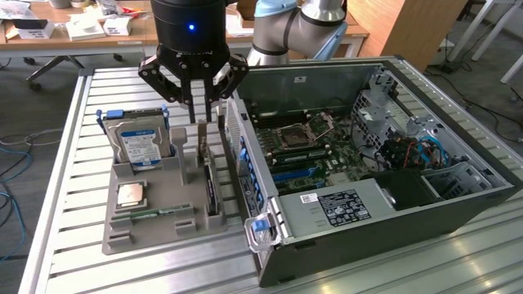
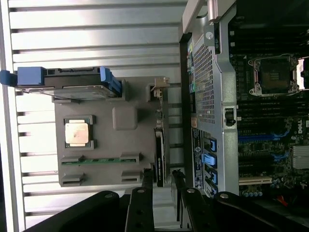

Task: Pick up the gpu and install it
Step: 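Pick up the gpu and move the gpu toward the slot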

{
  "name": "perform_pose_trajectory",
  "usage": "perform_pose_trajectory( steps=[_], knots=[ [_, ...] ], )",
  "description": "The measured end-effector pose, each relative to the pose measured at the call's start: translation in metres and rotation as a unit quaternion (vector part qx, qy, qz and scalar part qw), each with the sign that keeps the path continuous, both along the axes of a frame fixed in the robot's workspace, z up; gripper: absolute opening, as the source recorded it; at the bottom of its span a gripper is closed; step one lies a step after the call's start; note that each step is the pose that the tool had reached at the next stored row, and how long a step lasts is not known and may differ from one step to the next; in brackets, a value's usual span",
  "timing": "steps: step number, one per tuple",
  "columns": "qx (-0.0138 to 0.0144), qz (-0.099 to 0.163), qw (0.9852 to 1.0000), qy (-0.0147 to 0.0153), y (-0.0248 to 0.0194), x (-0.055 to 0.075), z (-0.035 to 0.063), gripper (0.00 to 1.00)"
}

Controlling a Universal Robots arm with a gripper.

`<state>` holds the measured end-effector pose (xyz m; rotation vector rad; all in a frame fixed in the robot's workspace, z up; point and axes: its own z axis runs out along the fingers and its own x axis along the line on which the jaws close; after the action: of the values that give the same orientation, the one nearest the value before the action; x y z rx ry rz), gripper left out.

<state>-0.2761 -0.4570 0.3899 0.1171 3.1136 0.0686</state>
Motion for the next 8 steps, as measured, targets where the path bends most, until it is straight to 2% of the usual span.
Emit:
perform_pose_trajectory(
  steps=[5,8],
  knots=[
    [0.0000,0.000,1.0000,0.0000,0.0000,0.0000,-0.0005,0.30],
    [0.0000,0.000,1.0000,0.0000,0.0000,0.0000,-0.0047,0.30]
  ],
)
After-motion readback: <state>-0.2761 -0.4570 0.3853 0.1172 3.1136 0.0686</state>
